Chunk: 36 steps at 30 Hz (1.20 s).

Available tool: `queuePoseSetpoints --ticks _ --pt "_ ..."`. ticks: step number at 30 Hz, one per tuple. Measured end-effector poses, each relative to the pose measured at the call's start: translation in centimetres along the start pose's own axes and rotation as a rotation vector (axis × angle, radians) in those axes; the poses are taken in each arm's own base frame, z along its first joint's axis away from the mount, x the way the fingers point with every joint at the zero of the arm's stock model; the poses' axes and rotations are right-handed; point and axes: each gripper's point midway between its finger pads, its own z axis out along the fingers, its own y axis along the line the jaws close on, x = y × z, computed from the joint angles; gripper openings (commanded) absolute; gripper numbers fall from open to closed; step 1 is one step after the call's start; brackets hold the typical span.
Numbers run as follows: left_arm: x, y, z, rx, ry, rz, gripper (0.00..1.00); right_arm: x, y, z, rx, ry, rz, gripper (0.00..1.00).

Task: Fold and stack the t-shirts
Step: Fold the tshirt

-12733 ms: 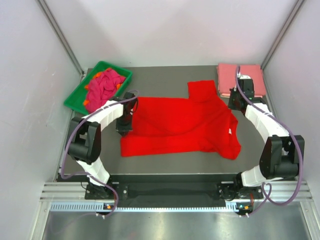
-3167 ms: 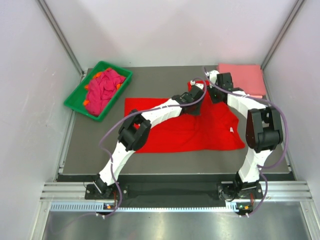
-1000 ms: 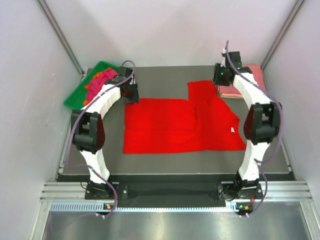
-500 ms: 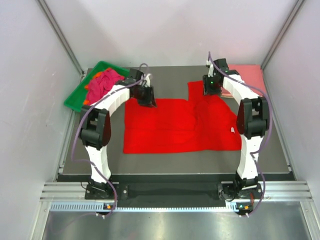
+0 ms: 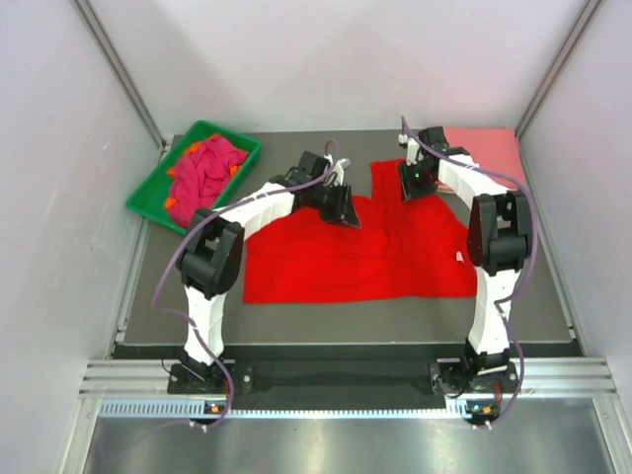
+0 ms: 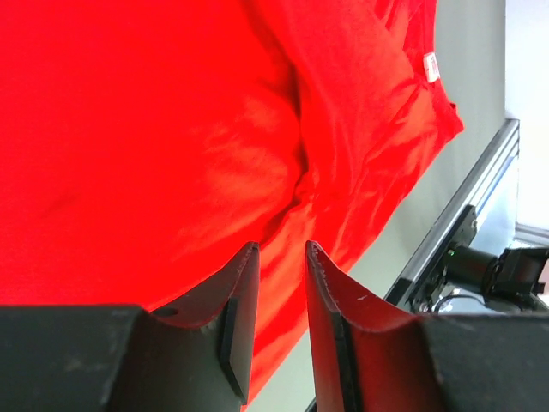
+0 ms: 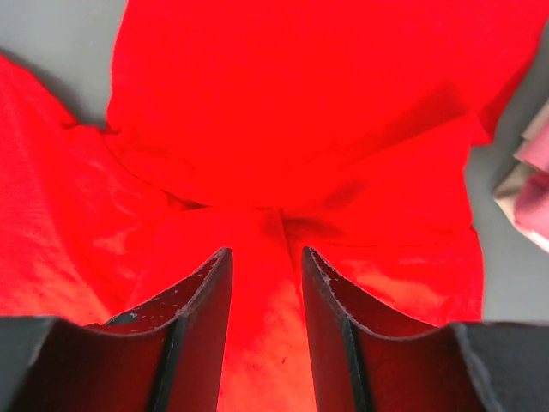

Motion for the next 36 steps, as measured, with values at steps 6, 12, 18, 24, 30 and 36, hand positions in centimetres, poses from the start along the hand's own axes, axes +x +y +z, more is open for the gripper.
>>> queuePoseSetpoints --ticks 6,12,18,24,30,36 --pt "0.8 -0.7 4.3 0.025 0.031 -0.013 0.33 0.3 -0.3 0.8 0.003 0.007 -0.02 0.39" --pt "1.9 -1.3 7.3 0.035 0.054 -0.026 0.33 0.0 -0.4 0.9 0.004 -0.005 -0.035 0.38" --pt "0.7 -2.3 8.7 0.053 0.027 -0.018 0.33 0.2 -0.3 1.7 -0.005 0.002 -0.035 0.38" --pt "-0.2 -2.8 9.7 0.079 -0.004 -0.018 0.33 0.8 -0.4 2.8 -0.01 0.018 -0.037 0.02" --pt "0.3 -2.5 11.3 0.084 0.009 -0.032 0.34 0.7 -0.7 2.4 0.016 0.007 -0.021 0.0" --pt "1.0 -4.2 12.0 0.108 0.019 0.0 0.34 2.3 -0.9 -1.4 0.076 0.001 0.014 0.0"
